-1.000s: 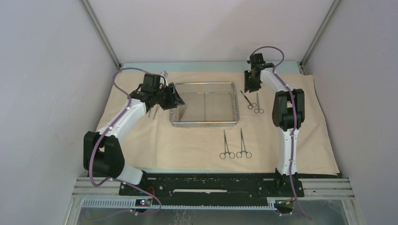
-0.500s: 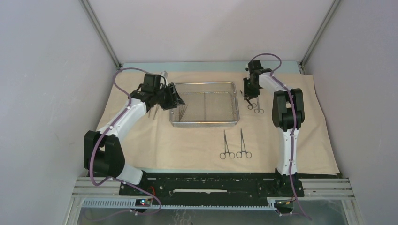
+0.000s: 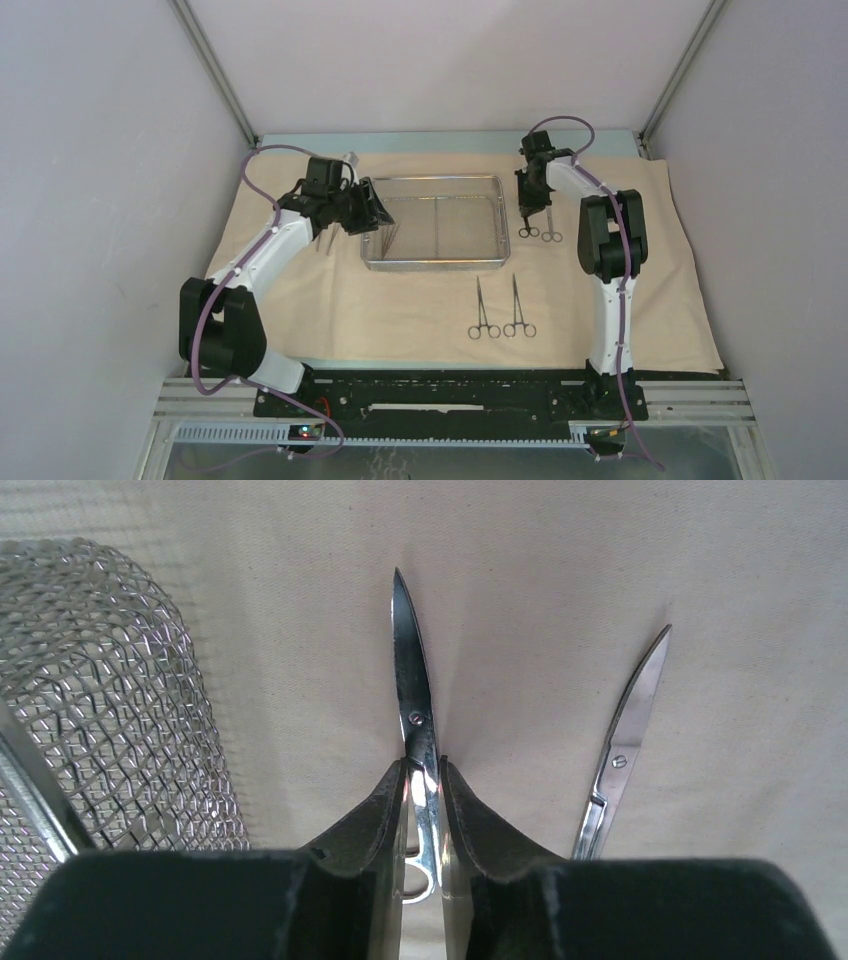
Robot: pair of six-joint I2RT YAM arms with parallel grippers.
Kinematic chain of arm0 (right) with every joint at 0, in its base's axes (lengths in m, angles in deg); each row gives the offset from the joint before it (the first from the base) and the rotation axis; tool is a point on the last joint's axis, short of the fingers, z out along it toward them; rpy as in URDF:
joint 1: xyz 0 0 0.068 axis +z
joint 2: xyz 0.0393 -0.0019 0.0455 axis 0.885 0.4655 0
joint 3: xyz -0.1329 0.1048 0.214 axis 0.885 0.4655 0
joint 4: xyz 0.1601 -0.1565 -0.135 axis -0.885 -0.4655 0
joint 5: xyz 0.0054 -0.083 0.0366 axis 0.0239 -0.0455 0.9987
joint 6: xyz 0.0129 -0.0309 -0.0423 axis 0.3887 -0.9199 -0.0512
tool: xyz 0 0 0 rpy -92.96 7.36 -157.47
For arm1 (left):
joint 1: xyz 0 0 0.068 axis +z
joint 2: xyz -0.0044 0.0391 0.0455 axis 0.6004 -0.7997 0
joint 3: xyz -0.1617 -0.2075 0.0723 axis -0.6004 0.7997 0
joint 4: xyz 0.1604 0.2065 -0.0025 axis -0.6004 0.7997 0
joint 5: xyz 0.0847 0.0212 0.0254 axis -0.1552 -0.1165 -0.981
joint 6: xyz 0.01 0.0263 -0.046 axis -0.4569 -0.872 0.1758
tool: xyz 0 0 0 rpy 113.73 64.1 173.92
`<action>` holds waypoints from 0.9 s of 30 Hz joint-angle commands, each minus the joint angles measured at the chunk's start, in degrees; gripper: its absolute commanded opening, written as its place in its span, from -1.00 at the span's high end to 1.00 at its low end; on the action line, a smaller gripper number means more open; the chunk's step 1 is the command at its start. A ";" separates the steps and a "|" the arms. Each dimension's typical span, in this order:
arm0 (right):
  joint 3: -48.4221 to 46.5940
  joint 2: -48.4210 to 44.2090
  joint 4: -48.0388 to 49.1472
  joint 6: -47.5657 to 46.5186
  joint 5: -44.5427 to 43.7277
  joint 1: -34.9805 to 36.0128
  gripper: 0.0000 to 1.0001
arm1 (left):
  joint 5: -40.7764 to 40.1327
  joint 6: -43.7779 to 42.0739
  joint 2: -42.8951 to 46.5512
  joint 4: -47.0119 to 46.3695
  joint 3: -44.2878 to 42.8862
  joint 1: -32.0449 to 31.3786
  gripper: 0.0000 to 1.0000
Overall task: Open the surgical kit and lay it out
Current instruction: Adjust the medical item in the surgical kit.
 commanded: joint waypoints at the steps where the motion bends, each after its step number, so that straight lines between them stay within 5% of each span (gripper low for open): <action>1: 1.41 -4.39 -2.15 1.49 -1.00 0.59 0.55 | 1.32 -0.49 0.68 -1.65 1.01 0.24 -0.01; 17: 7.42 -8.38 0.29 1.94 -1.03 0.16 0.55 | 1.46 -0.30 0.65 -1.91 1.17 0.29 0.01; 27: 2.07 -9.76 -2.45 4.57 -2.29 1.17 0.04 | -1.70 -1.85 -0.31 0.17 -1.24 -0.02 -0.03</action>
